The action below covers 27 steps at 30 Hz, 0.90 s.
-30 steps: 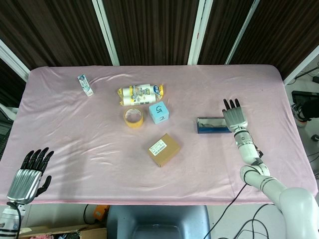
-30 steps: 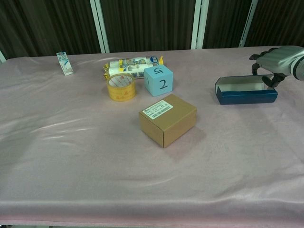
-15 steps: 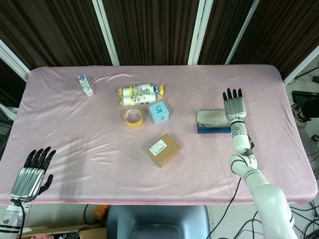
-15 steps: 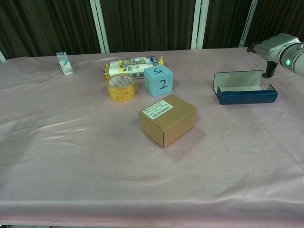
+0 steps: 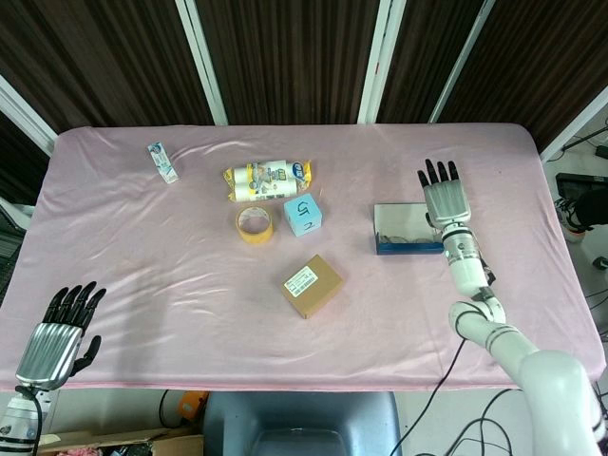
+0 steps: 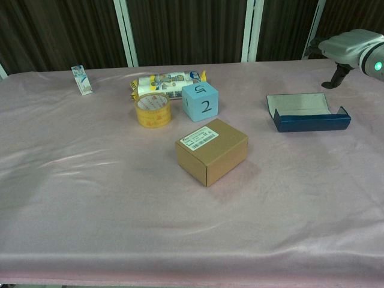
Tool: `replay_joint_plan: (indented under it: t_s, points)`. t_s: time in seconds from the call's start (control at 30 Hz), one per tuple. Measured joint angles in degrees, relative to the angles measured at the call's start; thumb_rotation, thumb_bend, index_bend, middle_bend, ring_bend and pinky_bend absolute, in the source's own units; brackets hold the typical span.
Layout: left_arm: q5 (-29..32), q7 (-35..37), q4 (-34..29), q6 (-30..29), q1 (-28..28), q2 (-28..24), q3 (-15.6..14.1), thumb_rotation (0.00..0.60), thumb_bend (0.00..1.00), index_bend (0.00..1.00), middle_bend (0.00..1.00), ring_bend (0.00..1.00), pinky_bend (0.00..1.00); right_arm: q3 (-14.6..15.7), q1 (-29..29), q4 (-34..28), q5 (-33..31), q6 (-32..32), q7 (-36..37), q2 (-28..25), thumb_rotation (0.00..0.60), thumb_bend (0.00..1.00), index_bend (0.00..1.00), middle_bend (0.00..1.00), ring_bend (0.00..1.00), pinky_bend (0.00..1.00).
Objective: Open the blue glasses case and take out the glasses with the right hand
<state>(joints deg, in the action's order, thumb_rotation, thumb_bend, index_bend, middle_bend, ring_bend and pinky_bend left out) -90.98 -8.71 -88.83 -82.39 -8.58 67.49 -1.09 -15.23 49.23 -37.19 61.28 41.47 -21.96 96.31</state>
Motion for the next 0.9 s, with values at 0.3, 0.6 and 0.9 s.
replay_joint_plan:
  t_s: [0.3,0.6,0.9]
  points:
    - [-1.48,2.29,0.19,-1.45,0.43,-0.85,-0.38,0.6,0.42,0.0,0.0,0.0,0.07,4.16,-7.32,-29.41,-0.35,0.91,2.04,-15.15,0.6,0.52,0.35,0.0,0.0,0.0]
    - [-2.04,3.56,0.42,-2.14,0.7,-1.31,-0.49,0.6,0.42,0.0,0.0,0.0,0.07,6.6,-7.54,-28.94,-3.34,0.32,-0.76,-12.6,0.6,0.52,0.37,0.0,0.0,0.0]
    - [-2.02,3.91,0.51,-2.39,0.86,-1.43,-0.39,0.6,0.42,0.0,0.0,0.0,0.07,6.55,-5.24,-26.13,-4.25,-0.57,-1.24,-8.58,0.6,0.52,0.37,0.0,0.0,0.0]
